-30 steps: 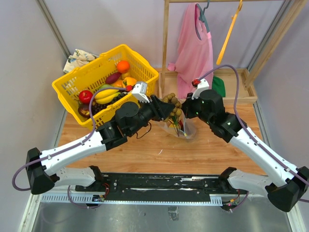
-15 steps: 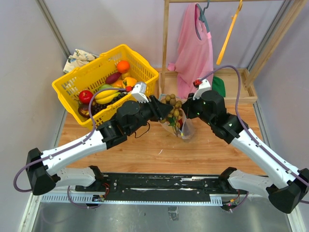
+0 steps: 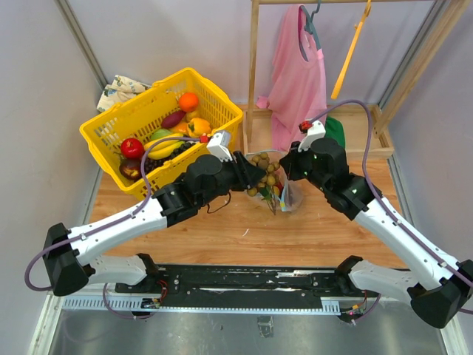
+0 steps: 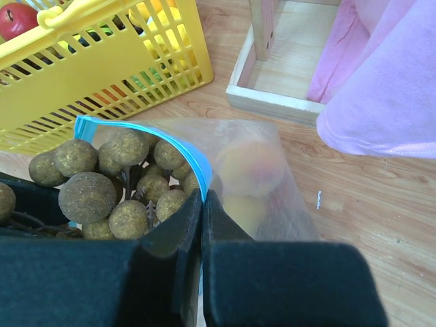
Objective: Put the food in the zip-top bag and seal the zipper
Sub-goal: Place the fake fruit in the zipper food storage bag.
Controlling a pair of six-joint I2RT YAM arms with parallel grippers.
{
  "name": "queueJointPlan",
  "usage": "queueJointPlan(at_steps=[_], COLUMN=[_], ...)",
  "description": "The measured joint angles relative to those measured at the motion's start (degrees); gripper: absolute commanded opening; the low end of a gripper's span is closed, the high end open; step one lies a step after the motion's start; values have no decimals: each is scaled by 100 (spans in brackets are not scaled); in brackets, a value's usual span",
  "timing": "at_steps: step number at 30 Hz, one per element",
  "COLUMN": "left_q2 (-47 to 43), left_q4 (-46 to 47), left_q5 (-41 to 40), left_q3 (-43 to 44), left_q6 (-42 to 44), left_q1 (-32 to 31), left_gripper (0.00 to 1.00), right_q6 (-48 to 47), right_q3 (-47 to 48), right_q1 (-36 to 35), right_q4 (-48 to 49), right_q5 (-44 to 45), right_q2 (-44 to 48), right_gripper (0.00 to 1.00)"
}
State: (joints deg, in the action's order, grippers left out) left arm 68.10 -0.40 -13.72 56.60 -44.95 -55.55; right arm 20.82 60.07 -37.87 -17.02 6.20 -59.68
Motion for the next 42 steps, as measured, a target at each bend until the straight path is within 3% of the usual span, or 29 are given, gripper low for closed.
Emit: queueJointPlan(at_steps=[17, 25, 38, 42], left_q2=[638, 787, 874, 883], left_q4=[-448, -302, -79, -72], left_q5=[310, 282, 297, 332], left_q3=[369, 590, 603, 610], left_q6=[-9, 26, 52, 120], left_q1=[177, 553, 647, 658], left_gripper=[9, 23, 55, 59], right_q6=[-13, -83, -107, -105], right_q3=[-4, -74, -87, -87], right_q1=[37, 37, 37, 37], right_q4=[7, 48, 48, 46], right_q5=[-380, -800, -881, -872], right_q2=[0, -22, -76, -76], right_gripper=[1, 1, 1, 1])
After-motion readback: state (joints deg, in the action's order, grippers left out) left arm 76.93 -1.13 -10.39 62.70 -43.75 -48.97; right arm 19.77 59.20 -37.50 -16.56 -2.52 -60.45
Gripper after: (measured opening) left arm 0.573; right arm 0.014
